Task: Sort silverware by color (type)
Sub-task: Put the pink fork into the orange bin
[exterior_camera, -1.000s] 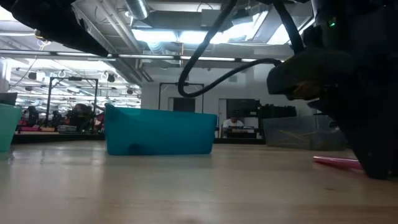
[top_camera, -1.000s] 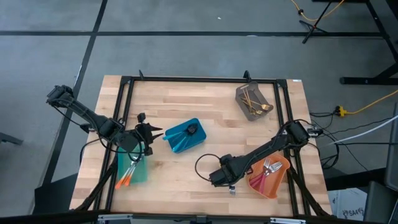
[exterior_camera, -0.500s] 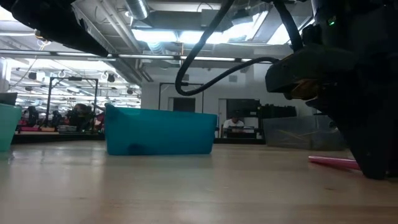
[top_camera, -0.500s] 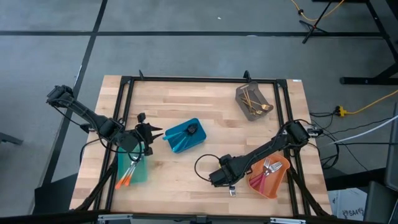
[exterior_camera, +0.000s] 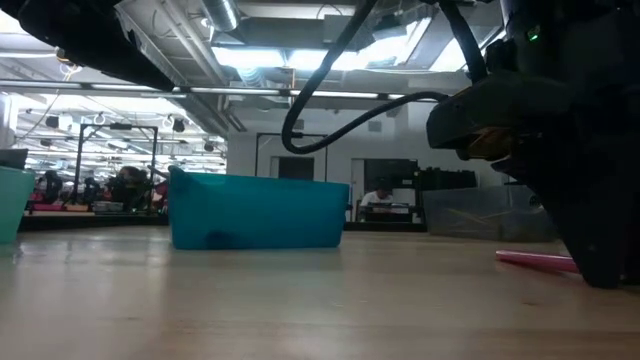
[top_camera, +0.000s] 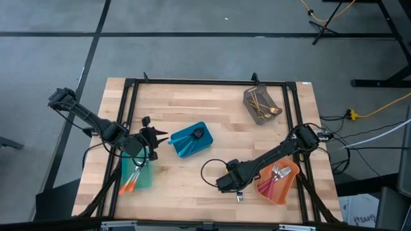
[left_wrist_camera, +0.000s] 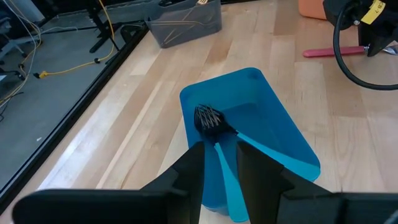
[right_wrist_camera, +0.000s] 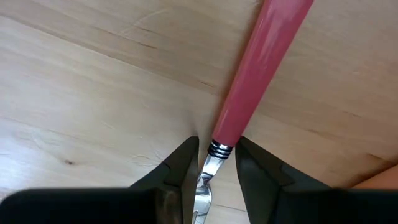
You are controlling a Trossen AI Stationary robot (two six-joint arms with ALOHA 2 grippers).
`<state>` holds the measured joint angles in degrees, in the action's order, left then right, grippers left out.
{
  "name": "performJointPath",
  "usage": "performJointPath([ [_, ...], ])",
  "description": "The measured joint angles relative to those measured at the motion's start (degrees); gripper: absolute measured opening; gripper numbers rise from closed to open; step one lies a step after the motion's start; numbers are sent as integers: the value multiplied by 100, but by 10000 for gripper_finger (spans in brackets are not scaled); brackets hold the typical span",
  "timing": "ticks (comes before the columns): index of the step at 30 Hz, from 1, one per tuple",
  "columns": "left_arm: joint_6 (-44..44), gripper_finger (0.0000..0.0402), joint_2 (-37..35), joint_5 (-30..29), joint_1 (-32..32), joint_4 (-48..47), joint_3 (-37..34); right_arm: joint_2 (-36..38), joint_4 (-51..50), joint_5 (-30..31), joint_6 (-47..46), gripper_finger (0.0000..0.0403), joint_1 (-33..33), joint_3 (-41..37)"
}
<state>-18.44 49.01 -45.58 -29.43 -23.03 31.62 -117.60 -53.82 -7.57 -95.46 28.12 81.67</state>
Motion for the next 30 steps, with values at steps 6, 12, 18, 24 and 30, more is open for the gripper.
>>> performJointPath([
  [6, 0, 85, 0, 0, 0, 0, 0, 0, 0, 2, 0, 103, 0, 2],
  [12, 0, 85, 0, 0, 0, -2, 0, 0, 11, 5, 0, 67, 0, 7],
  [18, 0, 85, 0, 0, 0, -1, 0, 0, 15, 73, 117, 21, 0, 9],
  [24, 0, 85, 0, 0, 0, -2, 0, 0, 24, 92, 273, 14, 0, 11],
  [30, 0, 85, 0, 0, 0, -1, 0, 0, 28, 94, 345, 13, 0, 10],
])
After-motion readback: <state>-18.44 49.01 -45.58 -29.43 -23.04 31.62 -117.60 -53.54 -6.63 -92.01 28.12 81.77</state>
